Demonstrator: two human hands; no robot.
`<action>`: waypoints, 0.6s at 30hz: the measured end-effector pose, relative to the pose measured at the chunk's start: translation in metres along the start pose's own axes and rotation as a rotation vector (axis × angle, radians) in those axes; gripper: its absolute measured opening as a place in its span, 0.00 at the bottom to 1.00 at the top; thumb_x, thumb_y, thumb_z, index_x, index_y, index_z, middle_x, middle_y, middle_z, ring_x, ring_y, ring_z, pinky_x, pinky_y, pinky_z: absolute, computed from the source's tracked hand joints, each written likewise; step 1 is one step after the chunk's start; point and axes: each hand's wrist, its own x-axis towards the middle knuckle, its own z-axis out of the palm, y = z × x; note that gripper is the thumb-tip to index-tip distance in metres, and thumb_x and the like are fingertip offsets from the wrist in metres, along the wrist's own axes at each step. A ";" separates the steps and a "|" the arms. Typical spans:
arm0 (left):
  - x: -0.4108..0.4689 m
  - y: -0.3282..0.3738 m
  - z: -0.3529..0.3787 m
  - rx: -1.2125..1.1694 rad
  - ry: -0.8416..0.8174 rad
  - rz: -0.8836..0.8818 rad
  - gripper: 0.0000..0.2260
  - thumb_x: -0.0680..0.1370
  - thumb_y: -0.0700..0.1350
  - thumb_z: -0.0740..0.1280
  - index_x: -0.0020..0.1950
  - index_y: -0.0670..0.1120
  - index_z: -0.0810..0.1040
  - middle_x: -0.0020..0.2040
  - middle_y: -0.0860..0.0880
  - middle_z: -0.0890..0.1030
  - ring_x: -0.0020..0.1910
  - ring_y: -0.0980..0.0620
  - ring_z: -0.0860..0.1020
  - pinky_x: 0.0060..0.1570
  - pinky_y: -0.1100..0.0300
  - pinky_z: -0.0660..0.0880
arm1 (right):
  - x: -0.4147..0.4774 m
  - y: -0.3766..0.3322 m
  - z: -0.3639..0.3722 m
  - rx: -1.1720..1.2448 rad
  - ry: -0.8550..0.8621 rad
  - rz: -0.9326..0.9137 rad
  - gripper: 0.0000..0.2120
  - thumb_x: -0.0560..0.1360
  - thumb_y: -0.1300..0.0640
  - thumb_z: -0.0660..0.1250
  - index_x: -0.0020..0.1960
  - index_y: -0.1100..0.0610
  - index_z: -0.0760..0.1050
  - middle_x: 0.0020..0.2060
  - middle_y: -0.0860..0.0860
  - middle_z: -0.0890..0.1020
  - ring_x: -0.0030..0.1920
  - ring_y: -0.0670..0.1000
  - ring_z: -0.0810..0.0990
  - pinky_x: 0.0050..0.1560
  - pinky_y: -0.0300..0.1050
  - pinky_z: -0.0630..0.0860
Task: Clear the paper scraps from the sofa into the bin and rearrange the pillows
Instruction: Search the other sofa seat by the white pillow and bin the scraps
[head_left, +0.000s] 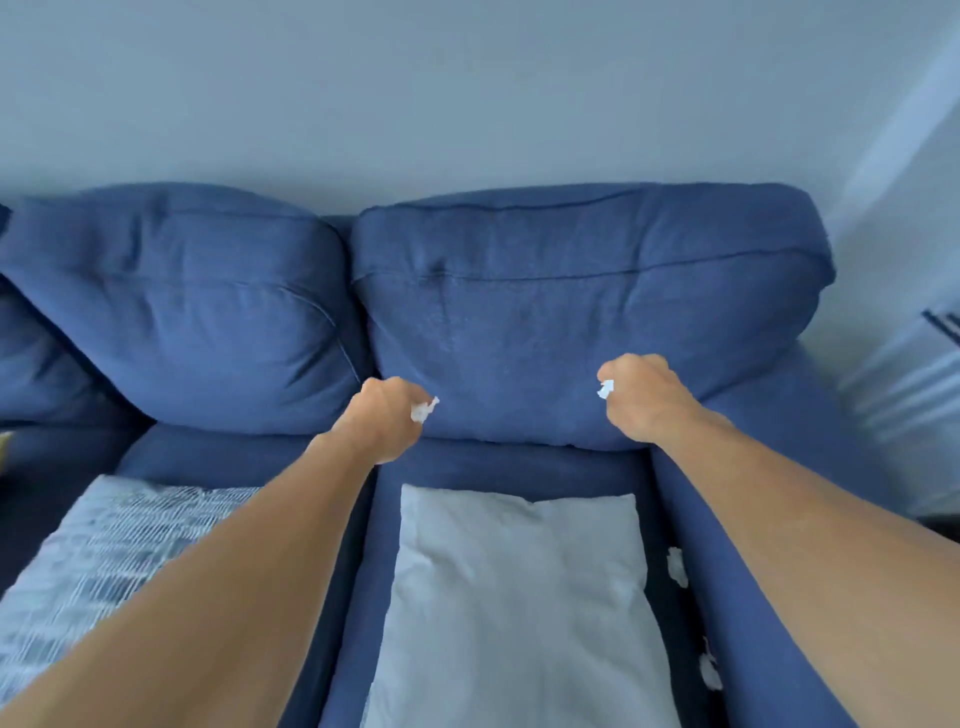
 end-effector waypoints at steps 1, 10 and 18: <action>-0.007 0.004 -0.008 0.002 0.001 0.009 0.13 0.81 0.44 0.58 0.63 0.50 0.77 0.55 0.45 0.78 0.56 0.44 0.73 0.49 0.56 0.72 | -0.006 -0.002 -0.007 -0.027 0.001 -0.019 0.11 0.74 0.70 0.56 0.35 0.59 0.62 0.36 0.53 0.64 0.33 0.53 0.63 0.31 0.42 0.61; -0.114 -0.005 -0.147 -0.138 0.297 -0.081 0.19 0.80 0.46 0.59 0.30 0.44 0.64 0.32 0.47 0.68 0.29 0.49 0.62 0.28 0.60 0.61 | -0.101 -0.075 -0.124 -0.248 0.187 -0.281 0.08 0.76 0.71 0.56 0.45 0.61 0.70 0.47 0.58 0.72 0.39 0.57 0.69 0.31 0.44 0.64; -0.201 -0.057 -0.235 -0.171 0.529 -0.142 0.20 0.78 0.43 0.61 0.27 0.45 0.59 0.30 0.47 0.66 0.29 0.46 0.62 0.32 0.57 0.63 | -0.153 -0.177 -0.170 -0.254 0.322 -0.495 0.07 0.77 0.68 0.57 0.49 0.63 0.73 0.42 0.55 0.69 0.37 0.54 0.70 0.34 0.43 0.67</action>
